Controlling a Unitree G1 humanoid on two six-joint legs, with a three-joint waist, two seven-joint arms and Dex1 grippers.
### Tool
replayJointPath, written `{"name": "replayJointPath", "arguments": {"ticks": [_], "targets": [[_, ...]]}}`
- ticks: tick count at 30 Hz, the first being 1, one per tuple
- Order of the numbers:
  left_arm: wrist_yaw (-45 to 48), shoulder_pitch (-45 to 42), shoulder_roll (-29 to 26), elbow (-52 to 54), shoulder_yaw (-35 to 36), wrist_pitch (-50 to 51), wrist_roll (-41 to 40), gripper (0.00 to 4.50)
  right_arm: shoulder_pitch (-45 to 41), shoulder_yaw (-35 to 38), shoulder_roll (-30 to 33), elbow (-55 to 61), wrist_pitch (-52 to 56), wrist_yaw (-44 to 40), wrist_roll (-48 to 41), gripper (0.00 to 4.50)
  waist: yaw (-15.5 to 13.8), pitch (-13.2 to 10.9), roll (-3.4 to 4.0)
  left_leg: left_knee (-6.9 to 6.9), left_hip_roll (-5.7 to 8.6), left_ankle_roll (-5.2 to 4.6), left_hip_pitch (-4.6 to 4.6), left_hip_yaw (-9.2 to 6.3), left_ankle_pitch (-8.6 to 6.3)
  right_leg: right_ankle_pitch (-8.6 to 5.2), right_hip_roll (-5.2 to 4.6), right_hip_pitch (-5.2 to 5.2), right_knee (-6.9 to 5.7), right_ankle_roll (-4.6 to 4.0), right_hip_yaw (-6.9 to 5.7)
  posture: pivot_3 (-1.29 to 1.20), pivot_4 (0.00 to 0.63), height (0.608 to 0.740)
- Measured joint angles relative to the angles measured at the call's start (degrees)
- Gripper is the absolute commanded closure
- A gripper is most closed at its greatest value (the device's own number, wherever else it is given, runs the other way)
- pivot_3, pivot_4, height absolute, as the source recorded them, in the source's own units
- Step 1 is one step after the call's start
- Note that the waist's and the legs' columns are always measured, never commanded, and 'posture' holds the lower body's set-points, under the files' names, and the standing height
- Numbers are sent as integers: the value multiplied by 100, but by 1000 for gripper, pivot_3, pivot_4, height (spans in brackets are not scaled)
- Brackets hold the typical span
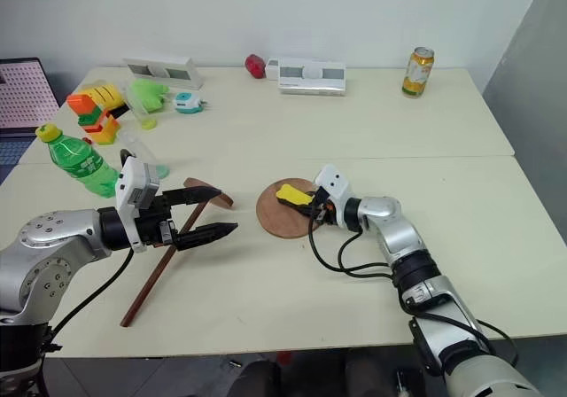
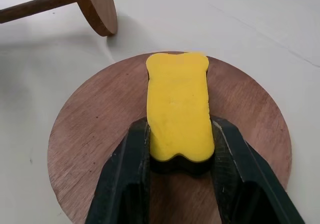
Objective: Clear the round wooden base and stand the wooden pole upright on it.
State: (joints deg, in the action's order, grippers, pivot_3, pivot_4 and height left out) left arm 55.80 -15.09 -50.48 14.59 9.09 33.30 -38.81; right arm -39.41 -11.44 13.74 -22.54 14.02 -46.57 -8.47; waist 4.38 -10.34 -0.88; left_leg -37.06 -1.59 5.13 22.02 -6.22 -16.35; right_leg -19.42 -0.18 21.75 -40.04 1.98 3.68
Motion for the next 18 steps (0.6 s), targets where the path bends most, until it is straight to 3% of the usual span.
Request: {"name": "replayJointPath", "arguments": {"ticks": [6,11,14,16,18], "targets": [[-5,-85,83,-93,-4,-8,72,0,358,1326,424,1043,681,1184,-354,3295,-32,0,0,-2,4,-1,-2,5,0,0,-3,-2,-4,0,5,0,150,740],[84,-340,396,-88,-260,-3,87,0,308,2338,890,211,998,2799,-36,3295,-74,1,-2,-1,6,-1,-3,17,0,0,-2,-1,-5,0,13,0,150,740],[174,-587,484,-100,-365,2,80,0,263,2448,915,-338,1175,3067,19,3295,-30,1,-1,1,2,-2,-6,24,1,0,4,2,-7,0,21,0,150,740],[231,-675,488,-101,-367,-6,87,0,255,2421,915,-460,1174,3105,48,2624,38,1,0,3,2,-2,-9,30,1,0,4,2,-8,0,26,0,150,740],[237,-706,533,-99,-380,-2,86,0,225,2407,937,-474,1186,3125,53,2284,67,1,0,2,1,-2,-10,34,1,0,4,2,-8,0,29,0,150,740]]}}
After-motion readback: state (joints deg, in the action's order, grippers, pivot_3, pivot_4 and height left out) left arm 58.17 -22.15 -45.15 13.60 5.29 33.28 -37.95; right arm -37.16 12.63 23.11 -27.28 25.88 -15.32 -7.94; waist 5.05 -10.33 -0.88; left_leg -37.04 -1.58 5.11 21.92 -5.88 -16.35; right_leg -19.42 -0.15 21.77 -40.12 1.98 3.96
